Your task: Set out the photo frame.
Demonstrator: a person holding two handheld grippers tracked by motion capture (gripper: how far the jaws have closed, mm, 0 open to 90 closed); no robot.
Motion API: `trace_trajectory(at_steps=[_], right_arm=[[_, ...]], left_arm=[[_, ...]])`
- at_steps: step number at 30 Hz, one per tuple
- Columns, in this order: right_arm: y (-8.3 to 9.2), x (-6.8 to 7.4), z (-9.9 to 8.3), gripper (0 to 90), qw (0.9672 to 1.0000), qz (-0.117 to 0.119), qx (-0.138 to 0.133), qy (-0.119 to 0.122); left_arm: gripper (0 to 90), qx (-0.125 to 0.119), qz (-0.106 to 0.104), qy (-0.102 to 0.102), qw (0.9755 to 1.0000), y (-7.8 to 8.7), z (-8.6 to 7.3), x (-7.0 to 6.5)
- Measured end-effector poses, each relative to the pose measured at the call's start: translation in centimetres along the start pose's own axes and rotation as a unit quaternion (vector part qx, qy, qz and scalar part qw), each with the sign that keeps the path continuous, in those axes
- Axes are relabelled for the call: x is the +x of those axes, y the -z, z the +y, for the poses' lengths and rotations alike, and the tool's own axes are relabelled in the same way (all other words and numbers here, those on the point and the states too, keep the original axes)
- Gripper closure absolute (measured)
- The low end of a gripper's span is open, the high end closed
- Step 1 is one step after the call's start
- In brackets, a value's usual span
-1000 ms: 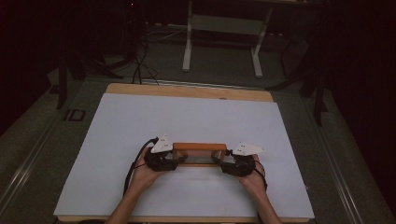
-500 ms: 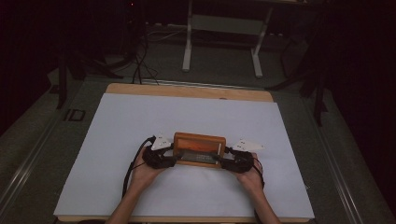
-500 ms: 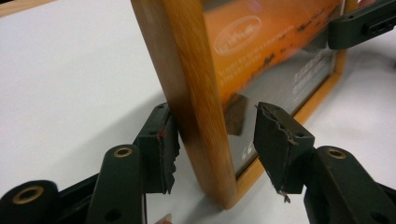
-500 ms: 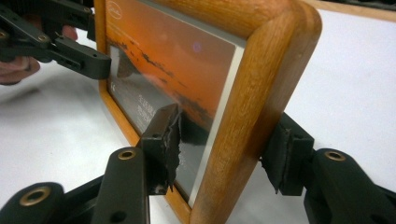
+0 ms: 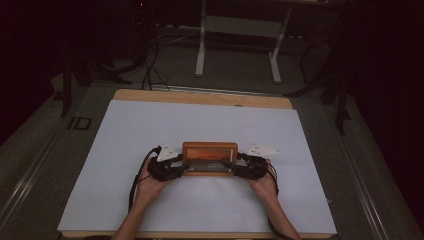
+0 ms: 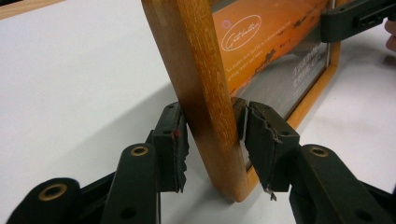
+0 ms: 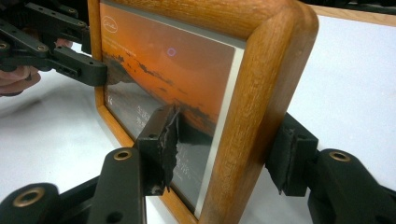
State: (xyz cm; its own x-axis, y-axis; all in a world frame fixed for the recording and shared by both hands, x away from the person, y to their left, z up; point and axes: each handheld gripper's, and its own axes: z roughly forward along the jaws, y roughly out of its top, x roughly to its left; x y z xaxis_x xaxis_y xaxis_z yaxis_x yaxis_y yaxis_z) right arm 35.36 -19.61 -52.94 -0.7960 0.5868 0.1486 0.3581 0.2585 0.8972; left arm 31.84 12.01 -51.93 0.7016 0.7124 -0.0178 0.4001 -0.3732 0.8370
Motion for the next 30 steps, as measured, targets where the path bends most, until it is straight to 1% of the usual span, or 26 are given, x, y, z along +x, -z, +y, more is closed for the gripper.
trace_trajectory(at_steps=[6, 8, 10, 11, 13, 16, 17, 18, 23, 27, 28, 29, 30], right_arm=[[0.1, 0.0, 0.1, 47.4, 0.9999, -0.002, 0.009, 0.011], [0.1, 0.1, 0.0, 45.1, 0.9998, -0.008, 0.014, 0.013], [0.2, 0.0, -0.2, 42.9, 0.9998, -0.01, 0.015, 0.008], [0.3, 0.0, -0.2, 42.7, 0.9998, -0.01, 0.014, 0.006], [0.5, 0.0, -0.1, 41.6, 0.9998, -0.01, 0.013, 0.006], [0.9, 0.1, 0.0, 41.2, 0.9999, -0.009, 0.009, 0.007], [1.1, 0.1, 0.1, 41.2, 0.9999, -0.008, 0.008, 0.007], [1.9, 0.2, 0.3, 41.2, 0.9999, -0.01, 0.004, 0.009], [3.4, -0.4, 0.4, 40.5, 0.9998, -0.019, 0.002, -0.001], [4.4, -1.0, 0.3, 40.2, 0.9994, -0.034, 0.006, -0.004], [4.4, -1.0, 0.3, 40.2, 0.9994, -0.034, 0.006, -0.004], [4.7, -1.2, 0.3, 40.2, 0.9992, -0.04, 0.007, -0.006], [4.9, -1.4, 0.2, 40.2, 0.9988, -0.047, 0.011, -0.007]], left_arm=[[57.3, -0.001, 0.004, -0.004, 1.0, 0.0, 0.0, -0.1], [55.5, 0.002, 0.005, -0.005, 1.0, 0.0, 0.0, 0.0], [53.5, 0.005, -0.003, -0.004, 1.0, 0.0, -0.1, 0.1], [53.0, 0.007, 0.0, -0.005, 1.0, 0.0, -0.1, 0.1], [51.7, 0.008, -0.004, -0.003, 1.0, 0.1, -0.1, 0.1], [49.9, 0.008, -0.004, -0.002, 1.0, 0.3, -0.1, 0.1], [49.9, 0.004, -0.005, 0.0, 1.0, 0.7, -0.2, 0.3], [48.8, 0.002, -0.004, 0.004, 1.0, 0.9, -0.2, 0.4], [47.0, -0.006, 0.001, 0.016, 0.9999, 1.8, -0.4, 1.2], [46.9, -0.014, 0.009, 0.026, 0.9995, 2.6, -0.5, 2.0], [46.7, -0.014, 0.009, 0.026, 0.9995, 2.6, -0.5, 2.0], [46.7, -0.015, 0.011, 0.027, 0.9994, 2.8, -0.5, 2.3], [46.2, -0.017, 0.018, 0.033, 0.9991, 3.2, -0.6, 2.8]])
